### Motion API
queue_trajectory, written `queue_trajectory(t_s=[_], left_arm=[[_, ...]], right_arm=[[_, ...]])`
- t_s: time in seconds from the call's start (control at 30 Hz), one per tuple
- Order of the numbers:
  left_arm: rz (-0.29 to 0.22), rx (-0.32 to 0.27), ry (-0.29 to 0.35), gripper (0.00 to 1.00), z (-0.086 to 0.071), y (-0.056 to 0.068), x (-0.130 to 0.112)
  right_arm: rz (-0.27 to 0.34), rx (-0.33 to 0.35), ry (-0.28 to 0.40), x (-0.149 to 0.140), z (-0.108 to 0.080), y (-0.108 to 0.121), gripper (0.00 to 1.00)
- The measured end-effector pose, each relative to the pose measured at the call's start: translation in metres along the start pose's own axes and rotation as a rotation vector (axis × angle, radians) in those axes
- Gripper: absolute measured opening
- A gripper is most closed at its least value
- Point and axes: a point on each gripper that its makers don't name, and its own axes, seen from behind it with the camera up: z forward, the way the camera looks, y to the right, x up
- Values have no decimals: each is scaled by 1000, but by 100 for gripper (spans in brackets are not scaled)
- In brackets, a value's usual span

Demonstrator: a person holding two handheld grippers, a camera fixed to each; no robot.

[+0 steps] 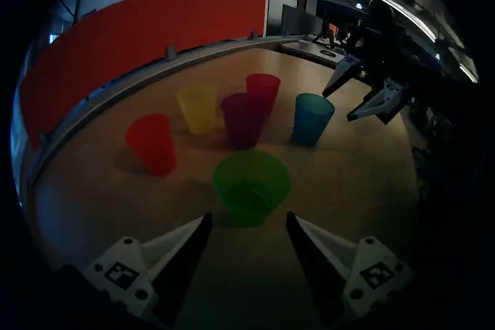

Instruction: Pour water

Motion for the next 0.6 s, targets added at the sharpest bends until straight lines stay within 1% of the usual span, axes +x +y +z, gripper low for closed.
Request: queue_trajectory(t_s=[0.2,0.37,0.6], left_arm=[[-5,-27,-6,88,13,2,0],[0,-36,3,88,20,2,6],[3,-50,-3,88,32,3,8]], right_arm=[[-11,4,-25,-5,20,1,99],[-12,11,-32,-3,34,2,99],[-5,11,-28,4,48,7,99]])
